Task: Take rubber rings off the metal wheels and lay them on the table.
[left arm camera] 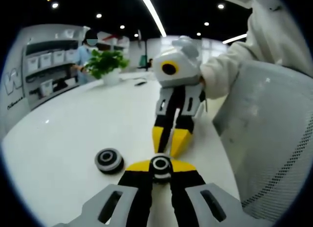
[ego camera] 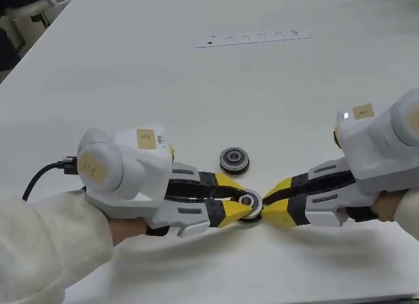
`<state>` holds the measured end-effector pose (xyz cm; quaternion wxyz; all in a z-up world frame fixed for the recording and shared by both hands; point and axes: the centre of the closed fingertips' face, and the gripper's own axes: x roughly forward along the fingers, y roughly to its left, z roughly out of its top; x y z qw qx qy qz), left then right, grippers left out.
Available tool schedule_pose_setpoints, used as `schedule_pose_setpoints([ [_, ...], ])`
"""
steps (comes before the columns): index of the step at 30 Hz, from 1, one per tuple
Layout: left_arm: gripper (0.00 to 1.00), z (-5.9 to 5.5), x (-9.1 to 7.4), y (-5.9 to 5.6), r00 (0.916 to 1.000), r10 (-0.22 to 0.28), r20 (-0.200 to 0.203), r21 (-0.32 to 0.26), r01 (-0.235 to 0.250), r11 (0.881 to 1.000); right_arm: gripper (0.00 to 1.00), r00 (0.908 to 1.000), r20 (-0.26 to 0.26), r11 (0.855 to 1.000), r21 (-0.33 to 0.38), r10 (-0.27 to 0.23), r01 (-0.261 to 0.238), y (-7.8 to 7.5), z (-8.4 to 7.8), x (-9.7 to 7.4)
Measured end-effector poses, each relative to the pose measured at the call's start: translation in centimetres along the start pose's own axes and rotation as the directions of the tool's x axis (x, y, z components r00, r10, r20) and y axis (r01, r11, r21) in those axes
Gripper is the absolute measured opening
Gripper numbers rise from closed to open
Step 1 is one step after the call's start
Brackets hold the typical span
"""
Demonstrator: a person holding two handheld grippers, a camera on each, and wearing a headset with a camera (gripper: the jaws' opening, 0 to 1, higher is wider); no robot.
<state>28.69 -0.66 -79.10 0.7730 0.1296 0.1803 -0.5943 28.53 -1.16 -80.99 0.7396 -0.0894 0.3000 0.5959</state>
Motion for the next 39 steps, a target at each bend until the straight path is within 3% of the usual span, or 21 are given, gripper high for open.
schedule_pose_setpoints([
  [15,0.14,0.0,-0.1,0.0,1.0,0.0,0.002,0.001,0.0,1.0,0.01,0.999,-0.018,0.995,-0.088,-0.041,0.039,0.1,0.2,0.0],
  [24,0.14,0.0,-0.1,-0.1,1.0,-0.002,-0.001,0.009,0.002,1.0,0.0,0.9973,-0.018,0.994,-0.08,-0.071,0.07,-0.2,0.1,-0.2],
  [31,0.14,0.0,-0.2,0.0,1.0,0.001,-0.002,0.013,-0.001,1.0,0.0,0.9924,-0.03,0.975,-0.192,-0.119,0.111,-0.3,0.2,-0.2],
  [37,0.14,-0.1,-0.2,0.0,1.0,0.002,-0.002,0.013,-0.002,1.0,0.0,0.992,-0.024,0.972,-0.205,-0.124,0.117,-0.5,0.2,-0.2],
  [38,0.14,-0.1,-0.2,0.0,1.0,0.002,-0.002,0.013,-0.002,1.0,0.0,0.9902,0.006,0.968,-0.212,-0.14,0.138,-0.9,0.8,-0.4],
  [39,0.14,-0.1,-0.2,0.0,1.0,0.001,-0.002,0.013,-0.001,1.0,0.0,0.9899,0.002,0.969,-0.205,-0.142,0.139,-1.0,0.8,-0.5],
])
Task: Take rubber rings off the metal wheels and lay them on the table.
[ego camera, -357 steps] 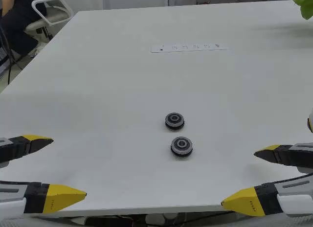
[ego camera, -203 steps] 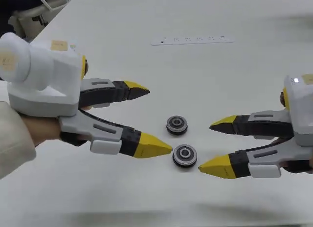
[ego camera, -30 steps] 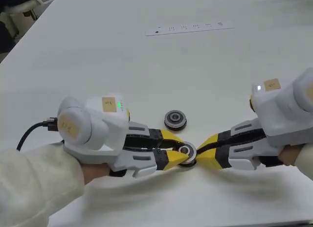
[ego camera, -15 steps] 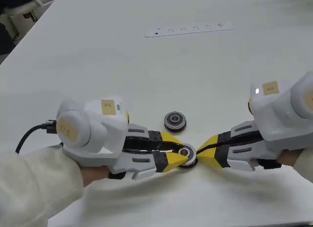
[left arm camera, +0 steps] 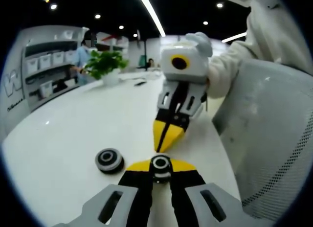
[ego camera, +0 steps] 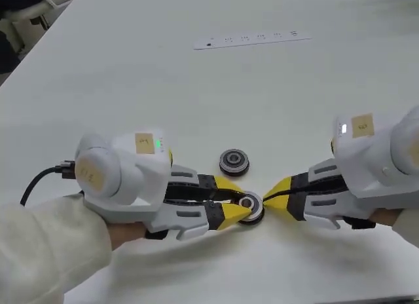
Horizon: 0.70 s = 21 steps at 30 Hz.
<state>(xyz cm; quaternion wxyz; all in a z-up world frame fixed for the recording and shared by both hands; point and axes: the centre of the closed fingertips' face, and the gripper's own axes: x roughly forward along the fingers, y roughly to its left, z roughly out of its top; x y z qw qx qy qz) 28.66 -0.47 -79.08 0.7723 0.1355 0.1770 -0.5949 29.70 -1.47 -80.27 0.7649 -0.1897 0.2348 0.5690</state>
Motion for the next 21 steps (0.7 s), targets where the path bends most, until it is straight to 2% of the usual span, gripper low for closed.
schedule_pose_setpoints([
  [4,0.14,0.0,0.0,0.0,1.0,0.0,0.0,0.001,0.0,1.0,0.0,0.9995,-0.016,0.999,0.031,0.028,-0.028,0.1,-0.6,0.1],
  [7,0.14,0.0,0.0,-0.1,1.0,0.0,0.0,0.001,0.0,1.0,0.0,0.9988,-0.007,0.997,0.063,0.048,-0.047,0.6,-0.6,0.1],
  [11,0.14,0.0,0.0,-0.1,1.0,0.0,0.001,0.001,0.0,1.0,0.06,0.9975,0.006,0.989,0.127,0.07,-0.07,0.8,-0.5,0.1],
  [16,0.14,0.0,0.0,-0.1,1.0,0.0,0.001,0.0,0.0,1.0,0.08,0.9967,0.007,0.987,0.137,0.08,-0.081,0.9,-0.6,0.1],
  [17,0.14,0.0,0.0,-0.1,1.0,-0.001,0.001,0.0,0.001,1.0,0.1,0.9942,0.016,0.982,0.155,0.106,-0.108,1.4,-0.4,0.1],
  [18,0.14,0.0,0.0,-0.1,1.0,0.0,0.001,0.0,0.0,1.0,0.12,0.9933,0.026,0.98,0.161,0.112,-0.115,1.6,-0.3,0.0],
  [21,0.14,0.1,0.0,-0.2,1.0,-0.001,0.002,0.0,0.001,1.0,0.14,0.9948,0.028,0.985,0.139,0.097,-0.1,1.4,-0.1,0.0],
])
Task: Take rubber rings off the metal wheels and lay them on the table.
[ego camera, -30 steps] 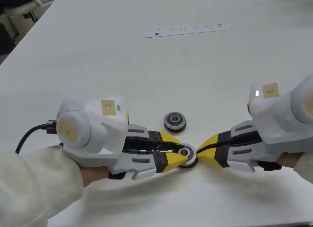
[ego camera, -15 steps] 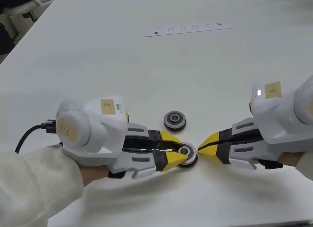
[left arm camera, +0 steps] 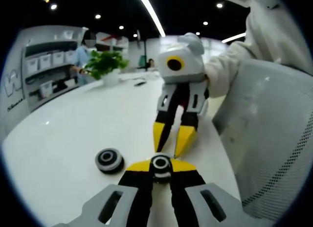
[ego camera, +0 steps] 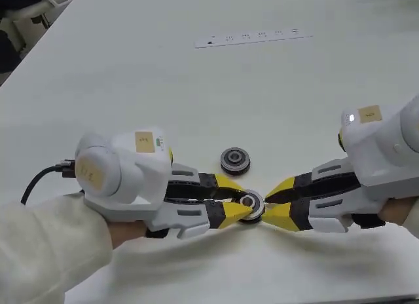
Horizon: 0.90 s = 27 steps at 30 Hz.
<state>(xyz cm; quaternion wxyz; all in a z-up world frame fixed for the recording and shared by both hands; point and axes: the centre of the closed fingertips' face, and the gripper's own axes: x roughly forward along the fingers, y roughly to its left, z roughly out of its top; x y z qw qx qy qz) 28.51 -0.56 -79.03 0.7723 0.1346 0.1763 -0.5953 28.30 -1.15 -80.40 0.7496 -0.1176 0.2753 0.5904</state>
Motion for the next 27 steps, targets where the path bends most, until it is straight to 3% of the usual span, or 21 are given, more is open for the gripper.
schedule_pose_setpoints([
  [7,0.14,0.0,0.0,0.1,1.0,0.0,0.001,-0.001,0.0,1.0,0.22,0.9996,0.022,0.999,-0.038,0.019,-0.018,0.5,0.4,0.8],
  [12,0.14,0.0,0.0,0.0,1.0,0.0,0.0,-0.001,0.0,1.0,0.22,0.9999,0.009,0.998,-0.054,0.013,-0.012,0.3,0.3,1.0],
  [17,0.14,0.1,0.0,-0.2,1.0,0.0,0.001,-0.001,0.0,1.0,0.14,0.9998,-0.016,0.999,-0.053,0.012,-0.013,0.2,-0.4,0.6],
  [19,0.14,0.2,0.0,-0.2,1.0,0.0,0.001,-0.002,0.0,1.0,0.11,0.9999,-0.004,0.999,-0.033,0.01,-0.01,-0.1,-0.4,0.3],
  [27,0.14,0.0,0.0,0.0,1.0,0.0,0.002,-0.004,0.0,1.0,0.07,0.9999,-0.017,0.998,-0.066,-0.002,0.001,0.0,-0.4,0.3],
])
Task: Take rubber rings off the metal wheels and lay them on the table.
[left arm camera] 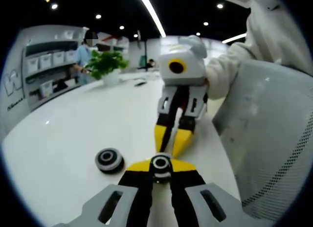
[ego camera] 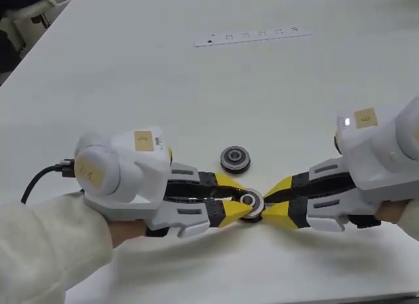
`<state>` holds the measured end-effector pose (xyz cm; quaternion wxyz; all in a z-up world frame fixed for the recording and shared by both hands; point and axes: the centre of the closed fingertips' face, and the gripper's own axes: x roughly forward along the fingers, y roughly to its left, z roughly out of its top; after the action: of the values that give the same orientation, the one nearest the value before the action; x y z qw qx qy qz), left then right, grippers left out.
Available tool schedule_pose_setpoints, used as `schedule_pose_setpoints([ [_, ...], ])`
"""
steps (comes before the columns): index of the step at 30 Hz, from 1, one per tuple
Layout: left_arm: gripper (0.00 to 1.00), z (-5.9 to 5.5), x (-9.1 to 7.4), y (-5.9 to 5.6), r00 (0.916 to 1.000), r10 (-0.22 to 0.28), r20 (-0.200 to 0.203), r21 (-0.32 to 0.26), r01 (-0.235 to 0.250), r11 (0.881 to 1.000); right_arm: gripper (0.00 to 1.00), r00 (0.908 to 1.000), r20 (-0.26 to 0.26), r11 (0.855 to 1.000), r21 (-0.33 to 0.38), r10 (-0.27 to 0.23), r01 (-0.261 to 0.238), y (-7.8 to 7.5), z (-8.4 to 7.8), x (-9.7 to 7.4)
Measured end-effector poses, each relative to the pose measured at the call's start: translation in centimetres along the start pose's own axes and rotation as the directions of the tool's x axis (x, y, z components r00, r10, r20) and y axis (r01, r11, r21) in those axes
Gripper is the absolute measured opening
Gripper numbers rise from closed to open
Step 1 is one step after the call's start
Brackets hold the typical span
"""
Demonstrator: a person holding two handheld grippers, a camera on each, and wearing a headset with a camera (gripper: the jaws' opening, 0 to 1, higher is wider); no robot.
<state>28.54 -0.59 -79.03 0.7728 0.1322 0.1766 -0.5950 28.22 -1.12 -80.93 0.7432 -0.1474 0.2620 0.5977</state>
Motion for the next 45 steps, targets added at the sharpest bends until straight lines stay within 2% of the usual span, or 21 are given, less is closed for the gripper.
schedule_pose_setpoints([
  [12,0.14,-0.1,0.0,0.1,1.0,0.001,0.0,0.002,-0.001,1.0,0.01,0.9993,-0.013,0.999,-0.033,-0.035,0.035,-0.2,0.1,-0.1],
  [14,0.14,-0.1,0.0,0.1,1.0,0.001,0.0,0.003,-0.001,1.0,0.0,0.9985,-0.004,0.998,-0.039,-0.054,0.054,-0.6,0.3,-0.2],
  [16,0.14,-0.1,0.0,0.1,1.0,0.001,-0.001,0.004,-0.001,1.0,0.0,0.9984,0.0,0.998,-0.015,-0.057,0.057,-0.9,0.4,-0.4],
  [24,0.14,-0.2,0.0,0.1,1.0,0.002,-0.001,0.004,-0.002,1.0,0.0,0.9987,0.001,0.999,0.004,-0.051,0.051,-0.9,0.3,-0.2],
  [30,0.14,-0.1,0.0,-0.1,1.0,-0.003,0.001,0.005,0.003,1.0,0.0,0.9991,-0.022,0.999,0.023,-0.035,0.036,-0.8,-0.1,0.1],
  [32,0.14,-0.1,0.0,-0.1,1.0,-0.004,0.001,0.006,0.004,1.0,0.0,0.9994,-0.024,0.998,0.05,-0.027,0.028,-0.9,-0.2,0.1],
  [33,0.14,-0.1,0.0,-0.1,1.0,-0.004,0.001,0.006,0.004,1.0,0.0,0.9997,-0.021,0.995,0.096,-0.016,0.018,-0.9,-0.2,0.1],
  [35,0.14,-0.1,0.0,-0.1,1.0,-0.004,0.001,0.006,0.004,1.0,0.0,0.9997,-0.02,0.996,0.088,-0.013,0.014,-1.0,-0.2,0.1],
  [39,0.14,-0.1,0.0,-0.1,1.0,-0.004,0.0,0.007,0.004,1.0,0.0,0.9994,-0.028,0.995,0.093,-0.022,0.024,-0.9,-0.2,0.1],
  [45,0.14,-0.1,0.0,-0.1,1.0,-0.002,-0.001,0.008,0.002,1.0,0.0,0.9988,-0.012,0.987,0.151,-0.048,0.049,-1.1,-0.2,-0.2],
])
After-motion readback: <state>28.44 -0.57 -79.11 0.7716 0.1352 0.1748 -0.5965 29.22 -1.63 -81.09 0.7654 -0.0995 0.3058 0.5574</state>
